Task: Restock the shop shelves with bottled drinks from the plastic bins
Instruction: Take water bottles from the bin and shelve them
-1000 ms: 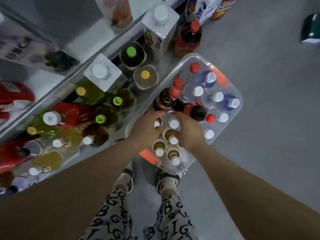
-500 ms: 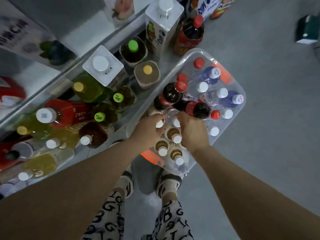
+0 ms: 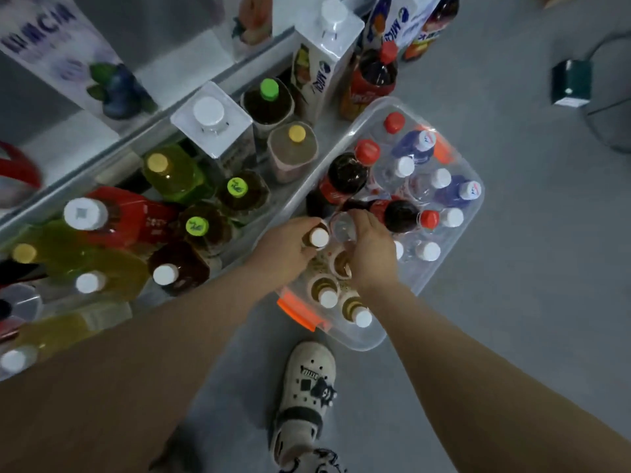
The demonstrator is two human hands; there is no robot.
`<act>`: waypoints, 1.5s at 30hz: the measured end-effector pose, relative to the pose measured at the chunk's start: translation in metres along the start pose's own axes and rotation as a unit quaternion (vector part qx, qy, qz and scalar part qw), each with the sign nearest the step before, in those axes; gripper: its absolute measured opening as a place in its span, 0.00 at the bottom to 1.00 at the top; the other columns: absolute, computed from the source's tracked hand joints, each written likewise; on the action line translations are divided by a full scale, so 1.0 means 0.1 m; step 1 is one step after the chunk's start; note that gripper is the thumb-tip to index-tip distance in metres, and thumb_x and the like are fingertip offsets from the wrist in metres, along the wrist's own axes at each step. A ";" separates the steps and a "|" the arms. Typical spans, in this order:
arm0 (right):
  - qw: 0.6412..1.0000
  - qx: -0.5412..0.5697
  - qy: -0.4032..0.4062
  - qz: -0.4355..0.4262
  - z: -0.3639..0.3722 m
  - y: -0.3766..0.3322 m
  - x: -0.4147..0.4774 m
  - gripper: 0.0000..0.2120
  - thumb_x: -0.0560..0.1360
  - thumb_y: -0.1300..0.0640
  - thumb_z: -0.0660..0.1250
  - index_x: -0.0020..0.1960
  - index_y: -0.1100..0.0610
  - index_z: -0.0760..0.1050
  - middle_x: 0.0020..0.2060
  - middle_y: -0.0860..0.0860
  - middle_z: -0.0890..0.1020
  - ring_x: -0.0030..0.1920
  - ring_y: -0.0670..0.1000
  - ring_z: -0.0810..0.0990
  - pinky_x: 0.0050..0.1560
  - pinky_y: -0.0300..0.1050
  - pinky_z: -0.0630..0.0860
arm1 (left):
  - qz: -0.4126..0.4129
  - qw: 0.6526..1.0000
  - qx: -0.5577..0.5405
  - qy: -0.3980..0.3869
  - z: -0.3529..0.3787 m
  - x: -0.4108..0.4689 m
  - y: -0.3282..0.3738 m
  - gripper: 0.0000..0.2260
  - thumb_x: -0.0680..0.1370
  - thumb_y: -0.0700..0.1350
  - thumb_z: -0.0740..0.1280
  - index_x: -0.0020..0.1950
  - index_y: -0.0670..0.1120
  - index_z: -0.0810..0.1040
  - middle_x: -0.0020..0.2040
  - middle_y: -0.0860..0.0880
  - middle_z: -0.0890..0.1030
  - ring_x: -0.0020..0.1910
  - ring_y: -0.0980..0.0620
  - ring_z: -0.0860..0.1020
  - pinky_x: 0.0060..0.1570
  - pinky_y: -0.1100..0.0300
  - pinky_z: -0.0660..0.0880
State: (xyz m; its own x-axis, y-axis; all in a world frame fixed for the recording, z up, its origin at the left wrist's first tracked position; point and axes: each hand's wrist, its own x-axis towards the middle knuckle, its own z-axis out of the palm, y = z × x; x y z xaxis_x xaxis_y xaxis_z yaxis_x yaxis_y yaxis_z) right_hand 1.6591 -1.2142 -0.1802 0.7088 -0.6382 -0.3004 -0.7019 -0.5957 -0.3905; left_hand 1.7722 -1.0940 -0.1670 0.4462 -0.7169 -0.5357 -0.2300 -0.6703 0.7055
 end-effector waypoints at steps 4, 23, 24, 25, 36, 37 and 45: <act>0.997 0.045 0.062 0.007 0.10 0.19 -0.04 0.17 0.75 0.63 0.71 0.64 0.55 0.77 0.55 0.54 0.82 0.55 0.55 0.78 0.47 0.35 0.60 | 0.053 0.998 0.017 0.013 0.19 0.17 -0.21 0.21 0.78 0.41 0.68 0.71 0.49 0.73 0.68 0.49 0.76 0.67 0.47 0.74 0.65 0.50 0.71; 0.993 0.049 0.110 -0.015 0.03 0.19 -0.04 0.12 0.74 0.54 0.75 0.52 0.51 0.74 0.41 0.46 0.77 0.43 0.48 0.76 0.38 0.41 0.65 | 0.120 0.991 0.064 0.006 0.21 0.22 -0.37 0.21 0.79 0.48 0.68 0.72 0.49 0.70 0.67 0.46 0.77 0.66 0.47 0.74 0.65 0.51 0.72; 0.991 0.043 0.122 -0.020 -0.05 0.14 -0.08 0.11 0.73 0.53 0.76 0.50 0.51 0.75 0.39 0.46 0.77 0.42 0.49 0.76 0.38 0.42 0.65 | 0.113 0.993 0.031 -0.005 0.16 0.14 -0.36 0.25 0.79 0.47 0.68 0.75 0.48 0.67 0.70 0.46 0.75 0.67 0.48 0.73 0.66 0.54 0.71; 0.990 0.035 0.131 -0.029 -0.16 0.07 -0.12 0.11 0.73 0.53 0.76 0.50 0.52 0.76 0.39 0.47 0.77 0.42 0.51 0.77 0.39 0.43 0.65 | 0.108 0.994 0.000 -0.009 0.11 0.05 -0.34 0.27 0.79 0.47 0.68 0.77 0.47 0.64 0.71 0.46 0.73 0.69 0.50 0.73 0.66 0.57 0.70; 0.888 0.339 0.215 -0.227 -1.80 -1.74 -0.41 0.13 0.79 0.47 0.69 0.46 0.57 0.73 0.29 0.44 0.73 0.27 0.42 0.68 0.27 0.39 0.66 | 0.230 0.959 -0.108 0.122 -0.77 -0.76 0.28 0.28 0.72 0.56 0.75 0.69 0.55 0.70 0.64 0.56 0.78 0.62 0.56 0.76 0.66 0.49 0.72; 0.878 0.356 0.200 -0.248 -1.88 -1.90 -0.44 0.17 0.78 0.46 0.70 0.50 0.62 0.74 0.31 0.49 0.76 0.31 0.45 0.71 0.28 0.42 0.68 | 0.230 0.955 -0.120 0.145 -0.89 -0.86 0.28 0.27 0.70 0.57 0.76 0.66 0.56 0.71 0.62 0.56 0.79 0.61 0.55 0.77 0.65 0.49 0.73; 0.850 0.440 0.036 -0.288 -1.81 -2.93 -0.47 0.26 0.70 0.33 0.71 0.56 0.52 0.82 0.53 0.51 0.85 0.57 0.53 0.82 0.61 0.58 0.79 | 0.234 0.935 -0.169 0.208 -1.72 -1.70 -0.08 0.23 0.71 0.54 0.76 0.62 0.56 0.71 0.56 0.55 0.82 0.55 0.58 0.81 0.61 0.51 0.77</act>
State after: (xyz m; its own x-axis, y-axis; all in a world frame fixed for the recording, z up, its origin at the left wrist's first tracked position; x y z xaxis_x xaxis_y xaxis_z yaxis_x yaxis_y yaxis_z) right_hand 1.8186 -1.0977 0.1060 0.8890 -0.4113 0.2013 0.1054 -0.2441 -0.9640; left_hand 1.8466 -0.9340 -0.0013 0.6785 -0.7333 0.0449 -0.2285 -0.1526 0.9615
